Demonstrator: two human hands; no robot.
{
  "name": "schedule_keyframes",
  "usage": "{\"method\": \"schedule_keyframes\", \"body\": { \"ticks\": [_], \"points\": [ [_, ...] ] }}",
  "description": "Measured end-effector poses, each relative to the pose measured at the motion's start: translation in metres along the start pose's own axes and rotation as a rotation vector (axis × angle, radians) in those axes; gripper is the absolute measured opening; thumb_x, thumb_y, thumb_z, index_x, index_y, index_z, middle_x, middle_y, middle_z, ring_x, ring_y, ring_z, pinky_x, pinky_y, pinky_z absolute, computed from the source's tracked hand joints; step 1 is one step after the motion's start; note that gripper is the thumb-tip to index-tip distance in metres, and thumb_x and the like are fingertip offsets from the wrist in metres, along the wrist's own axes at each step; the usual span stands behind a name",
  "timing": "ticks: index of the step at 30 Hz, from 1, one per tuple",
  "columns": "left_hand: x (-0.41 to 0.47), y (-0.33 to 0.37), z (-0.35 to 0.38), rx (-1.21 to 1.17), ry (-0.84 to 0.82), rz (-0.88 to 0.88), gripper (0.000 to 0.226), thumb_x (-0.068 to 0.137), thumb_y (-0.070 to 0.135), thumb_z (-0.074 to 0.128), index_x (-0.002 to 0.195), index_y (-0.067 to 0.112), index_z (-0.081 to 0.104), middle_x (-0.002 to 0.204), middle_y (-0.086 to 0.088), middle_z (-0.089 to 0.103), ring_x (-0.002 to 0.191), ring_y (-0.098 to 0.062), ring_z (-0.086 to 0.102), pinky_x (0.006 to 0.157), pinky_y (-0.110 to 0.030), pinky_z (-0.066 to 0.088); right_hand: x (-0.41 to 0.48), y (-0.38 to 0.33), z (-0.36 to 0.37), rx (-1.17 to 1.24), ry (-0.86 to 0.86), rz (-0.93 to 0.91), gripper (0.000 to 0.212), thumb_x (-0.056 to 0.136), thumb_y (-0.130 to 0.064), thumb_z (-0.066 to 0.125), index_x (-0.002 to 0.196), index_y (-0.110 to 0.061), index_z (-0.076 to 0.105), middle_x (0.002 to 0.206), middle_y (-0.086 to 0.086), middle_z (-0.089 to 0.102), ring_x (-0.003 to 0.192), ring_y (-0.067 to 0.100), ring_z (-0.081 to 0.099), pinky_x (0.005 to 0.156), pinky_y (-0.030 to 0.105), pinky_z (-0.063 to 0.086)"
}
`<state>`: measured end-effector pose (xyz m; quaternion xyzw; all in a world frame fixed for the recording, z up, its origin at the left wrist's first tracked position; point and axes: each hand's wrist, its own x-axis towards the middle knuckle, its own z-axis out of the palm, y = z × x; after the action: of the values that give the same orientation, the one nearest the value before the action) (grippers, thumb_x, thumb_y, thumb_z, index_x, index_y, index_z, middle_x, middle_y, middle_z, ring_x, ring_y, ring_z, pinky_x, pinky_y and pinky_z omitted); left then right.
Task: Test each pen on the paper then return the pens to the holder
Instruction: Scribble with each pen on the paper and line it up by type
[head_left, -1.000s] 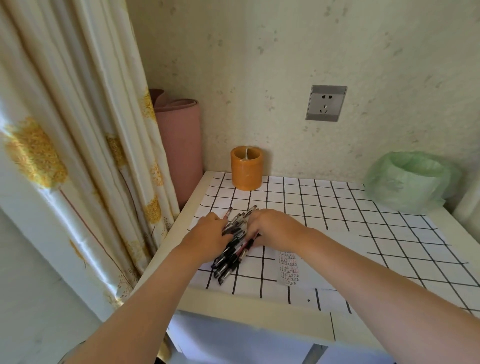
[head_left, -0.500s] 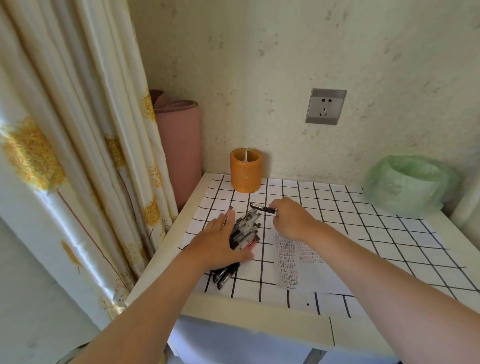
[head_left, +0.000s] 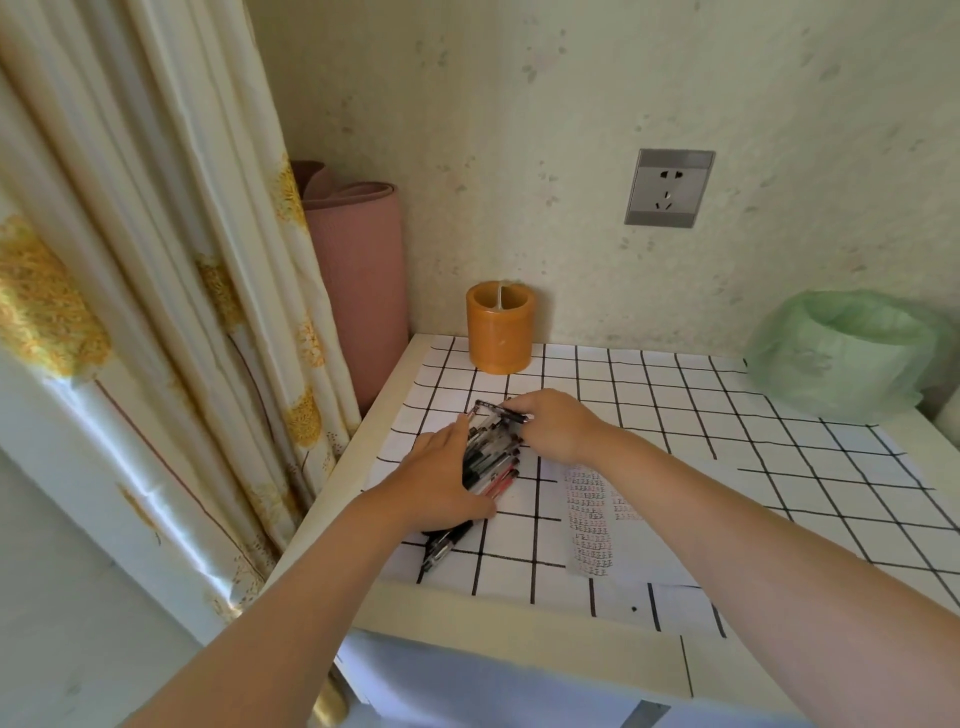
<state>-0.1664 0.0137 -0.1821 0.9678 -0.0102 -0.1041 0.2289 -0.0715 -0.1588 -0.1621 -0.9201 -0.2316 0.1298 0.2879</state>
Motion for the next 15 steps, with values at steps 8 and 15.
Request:
{"method": "schedule_keyframes", "body": {
  "ticks": [8,15],
  "points": [
    [0.004,0.029,-0.01,0.082,0.172,0.077,0.097,0.086,0.059,0.06,0.158,0.023,0.006,0.165,0.003,0.007,0.15,-0.017,0.003,0.122,-0.037,0.014,-0.038,0.027,-0.047,-0.011,0.152,0.075,0.032,0.092,-0.021,0.054,0.12,-0.029,0.066,0.104,-0.006,0.069,0.089,0.015,0.065,0.075,0.032,0.052],
    [-0.003,0.09,0.014,0.092,0.127,0.288,0.065,0.091,0.053,0.059,0.147,0.025,0.044,0.145,0.007,0.041,0.137,-0.016,0.03,0.115,-0.039,0.03,-0.092,0.059,-0.075,-0.135,0.181,0.159,0.025,0.079,-0.028,0.07,0.101,-0.039,0.067,0.071,-0.013,0.056,0.07,0.011,0.059,0.06,0.026,0.04]
  ]
}}
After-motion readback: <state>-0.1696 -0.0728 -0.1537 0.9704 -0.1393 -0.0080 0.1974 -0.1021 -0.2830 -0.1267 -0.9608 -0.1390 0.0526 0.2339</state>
